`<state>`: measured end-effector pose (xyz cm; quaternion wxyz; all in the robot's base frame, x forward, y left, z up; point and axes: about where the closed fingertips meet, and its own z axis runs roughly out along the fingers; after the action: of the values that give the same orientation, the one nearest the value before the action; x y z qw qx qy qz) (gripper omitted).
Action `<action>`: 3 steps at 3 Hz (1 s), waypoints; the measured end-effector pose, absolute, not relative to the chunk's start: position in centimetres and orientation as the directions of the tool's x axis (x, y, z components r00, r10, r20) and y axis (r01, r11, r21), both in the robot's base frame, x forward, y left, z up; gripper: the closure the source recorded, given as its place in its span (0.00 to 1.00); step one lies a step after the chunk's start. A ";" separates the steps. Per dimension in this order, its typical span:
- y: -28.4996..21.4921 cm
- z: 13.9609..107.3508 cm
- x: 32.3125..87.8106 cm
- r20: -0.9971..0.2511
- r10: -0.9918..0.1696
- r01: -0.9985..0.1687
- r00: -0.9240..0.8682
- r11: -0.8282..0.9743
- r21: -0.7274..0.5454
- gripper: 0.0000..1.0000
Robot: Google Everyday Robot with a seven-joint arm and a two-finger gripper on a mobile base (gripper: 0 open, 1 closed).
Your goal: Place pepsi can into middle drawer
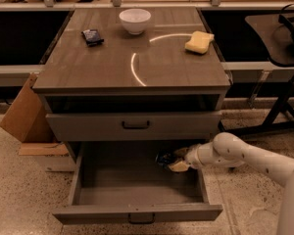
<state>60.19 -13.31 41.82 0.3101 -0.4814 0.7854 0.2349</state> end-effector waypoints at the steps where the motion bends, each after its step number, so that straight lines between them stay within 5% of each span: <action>1: -13.1 41.9 60.3 -0.712 -0.617 -0.905 -0.336 0.422 0.062 0.14; 2: -13.1 42.6 59.8 -0.713 -0.622 -0.906 -0.323 0.421 0.043 0.00; 3: -13.4 43.9 58.4 -0.727 -0.616 -0.905 -0.304 0.425 0.018 0.00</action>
Offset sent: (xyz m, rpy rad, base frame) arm -0.0095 -0.0021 0.0192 -0.0255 -0.0500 0.0015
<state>58.45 -13.41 43.91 0.3297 -0.4893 0.7770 0.2194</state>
